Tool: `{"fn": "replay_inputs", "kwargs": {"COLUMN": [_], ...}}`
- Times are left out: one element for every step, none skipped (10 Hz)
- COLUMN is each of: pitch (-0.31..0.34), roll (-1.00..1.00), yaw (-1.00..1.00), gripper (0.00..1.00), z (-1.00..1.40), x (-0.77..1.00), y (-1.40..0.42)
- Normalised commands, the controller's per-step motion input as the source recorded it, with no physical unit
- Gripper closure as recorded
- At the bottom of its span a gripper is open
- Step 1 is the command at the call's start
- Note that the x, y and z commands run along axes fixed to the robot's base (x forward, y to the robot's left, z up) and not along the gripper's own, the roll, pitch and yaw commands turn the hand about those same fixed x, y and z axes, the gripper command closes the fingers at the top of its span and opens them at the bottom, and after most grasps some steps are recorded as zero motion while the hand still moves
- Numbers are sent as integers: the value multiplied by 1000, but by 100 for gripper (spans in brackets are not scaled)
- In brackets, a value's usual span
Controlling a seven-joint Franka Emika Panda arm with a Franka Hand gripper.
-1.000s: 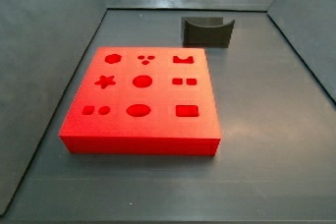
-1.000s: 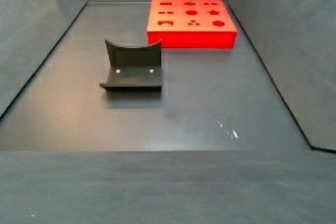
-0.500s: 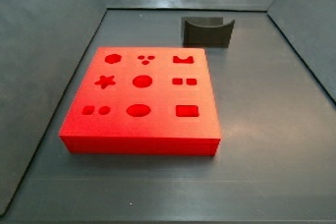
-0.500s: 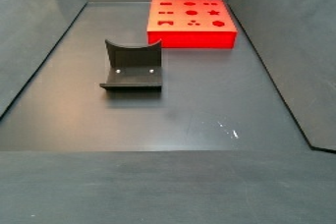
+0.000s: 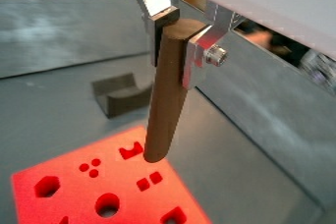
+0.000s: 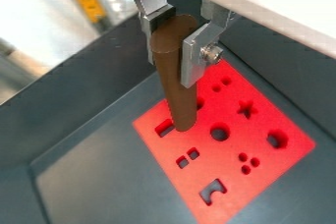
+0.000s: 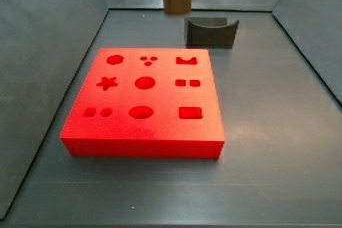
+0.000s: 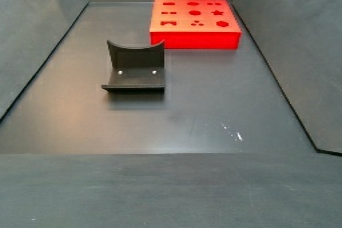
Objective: Insert the oval object.
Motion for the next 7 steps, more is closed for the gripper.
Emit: {"fn": "replay_inputs", "kwargs": {"pitch": [167, 0, 0, 0, -61, -114, -84], "roll": [0, 0, 0, 0, -103, -147, -87], "yaw": [-677, -274, 0, -280, -474, -626, -646], "gripper": [100, 100, 100, 100, 100, 100, 100], "z": [-626, -306, 0, -123, -303, -437, -469], "x": [114, -220, 0, 0, 0, -9, -57], "y": [-163, 0, -20, -203, -226, -283, -254]}}
